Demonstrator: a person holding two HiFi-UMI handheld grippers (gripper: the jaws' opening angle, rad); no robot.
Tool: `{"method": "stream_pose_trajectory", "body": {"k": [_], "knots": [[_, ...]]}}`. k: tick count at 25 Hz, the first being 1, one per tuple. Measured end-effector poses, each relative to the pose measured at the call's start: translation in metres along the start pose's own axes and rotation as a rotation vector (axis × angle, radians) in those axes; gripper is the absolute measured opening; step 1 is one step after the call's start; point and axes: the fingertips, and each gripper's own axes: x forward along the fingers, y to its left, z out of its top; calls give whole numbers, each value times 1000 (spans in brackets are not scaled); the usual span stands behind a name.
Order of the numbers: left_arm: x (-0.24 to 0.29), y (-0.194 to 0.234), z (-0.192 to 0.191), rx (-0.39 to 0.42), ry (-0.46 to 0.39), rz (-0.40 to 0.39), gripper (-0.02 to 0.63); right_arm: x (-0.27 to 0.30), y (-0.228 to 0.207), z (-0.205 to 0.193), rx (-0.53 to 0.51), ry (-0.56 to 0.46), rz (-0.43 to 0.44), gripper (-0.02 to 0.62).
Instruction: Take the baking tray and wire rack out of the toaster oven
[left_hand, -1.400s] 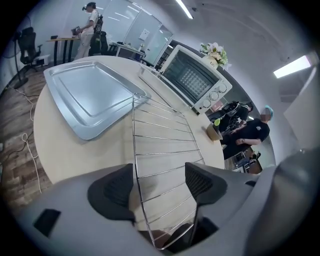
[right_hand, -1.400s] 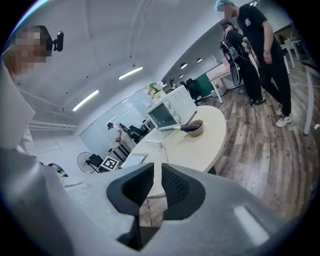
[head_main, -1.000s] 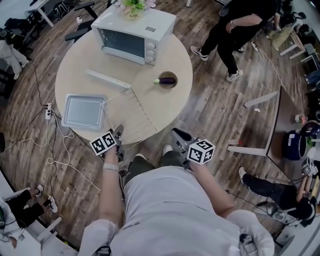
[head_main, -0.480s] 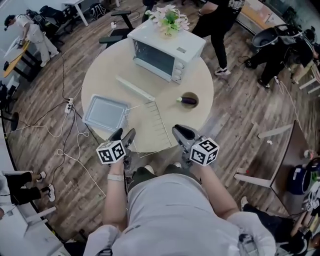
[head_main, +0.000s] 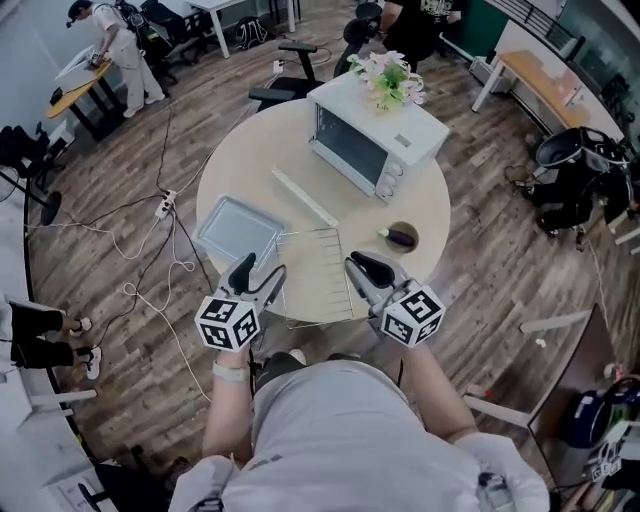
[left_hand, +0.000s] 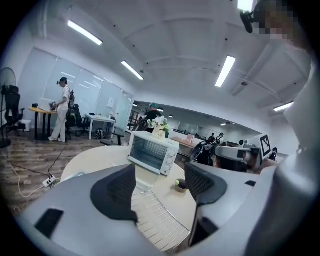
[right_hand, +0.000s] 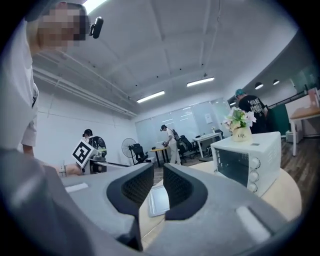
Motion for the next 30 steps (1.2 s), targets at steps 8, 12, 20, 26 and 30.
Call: {"method": "stream_pose_trajectory", "body": {"k": [8, 12, 20, 26, 30], "knots": [[-40, -16, 36, 83, -148, 0, 299, 10, 32, 20, -88, -23, 82, 46], [-50, -25, 43, 106, -198, -11, 299, 11, 42, 20, -116, -34, 115, 46], [-56, -30, 45, 127, -214, -19, 299, 17, 59, 12, -185, -37, 133, 46], [-56, -30, 41, 118, -214, -33, 299, 17, 58, 0, -166, -31, 108, 46], [-55, -27, 39, 102, -215, -35, 299, 14, 54, -5, -152, -19, 94, 46]]}}
